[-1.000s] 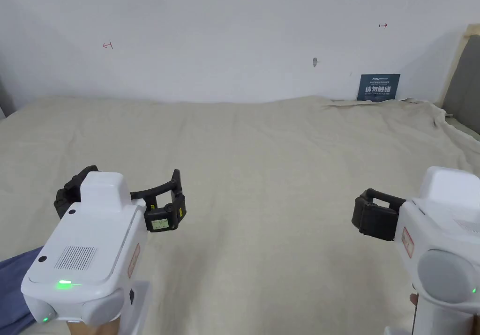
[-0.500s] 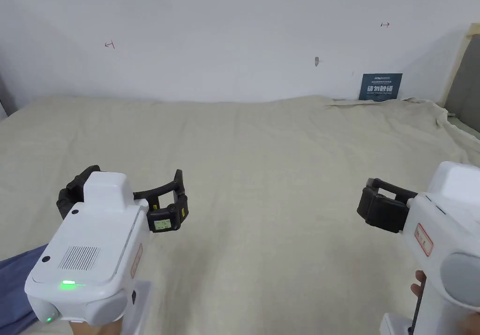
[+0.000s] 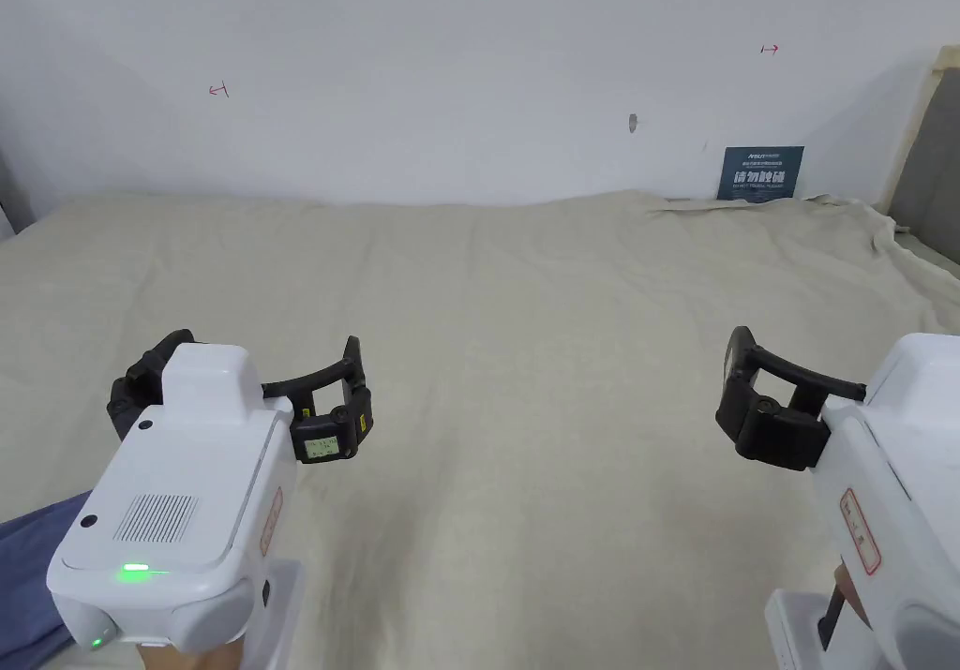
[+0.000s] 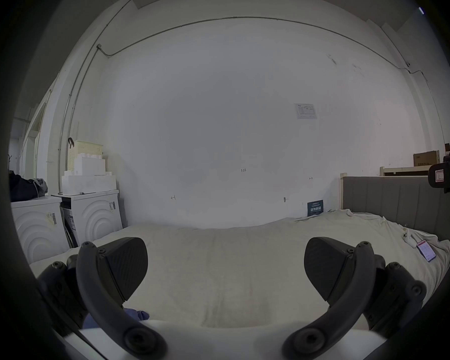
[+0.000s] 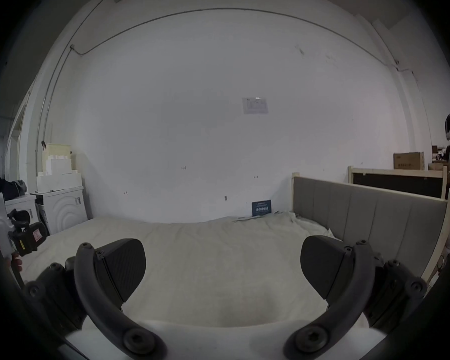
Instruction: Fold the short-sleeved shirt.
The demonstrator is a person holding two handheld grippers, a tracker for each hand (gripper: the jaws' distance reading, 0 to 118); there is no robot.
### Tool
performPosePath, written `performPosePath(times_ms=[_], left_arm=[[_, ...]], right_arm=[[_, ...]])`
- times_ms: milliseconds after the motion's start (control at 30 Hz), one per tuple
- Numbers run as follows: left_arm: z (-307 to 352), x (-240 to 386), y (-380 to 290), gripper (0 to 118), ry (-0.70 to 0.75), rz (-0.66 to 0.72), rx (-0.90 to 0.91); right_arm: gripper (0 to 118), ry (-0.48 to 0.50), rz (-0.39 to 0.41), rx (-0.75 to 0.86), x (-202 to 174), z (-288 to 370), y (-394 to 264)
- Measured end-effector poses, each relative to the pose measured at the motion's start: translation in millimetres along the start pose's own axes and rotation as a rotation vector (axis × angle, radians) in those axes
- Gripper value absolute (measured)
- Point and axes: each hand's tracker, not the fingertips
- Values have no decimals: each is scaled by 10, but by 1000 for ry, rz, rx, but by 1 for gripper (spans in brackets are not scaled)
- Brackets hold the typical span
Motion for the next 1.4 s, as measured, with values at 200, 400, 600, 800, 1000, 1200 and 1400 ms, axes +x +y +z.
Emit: performPosePath(times_ms=[200, 400, 600, 800, 1000, 1200, 1400], left_arm=[[-1, -2, 1, 118, 1, 3, 1], [-1, 12, 2, 118, -2, 2, -1], [0, 19, 7, 118, -5, -3, -1], [-1, 17, 8, 118, -3, -2, -4], [3, 23, 8, 118, -5, -9, -4], [4, 16, 3, 118, 2, -6, -3], [11, 8, 4, 118, 4, -10, 0]], right_arm=[[118, -11, 8, 14, -96, 66, 46], [118, -16, 11, 15, -131, 94, 90], [118, -16, 21, 14, -110, 90, 85], [118, -20, 35, 12, -159, 119, 112], [118, -23, 46, 22, -117, 103, 104], [118, -20, 47, 25, -73, 88, 93], [118, -20, 53, 29, -87, 101, 110]])
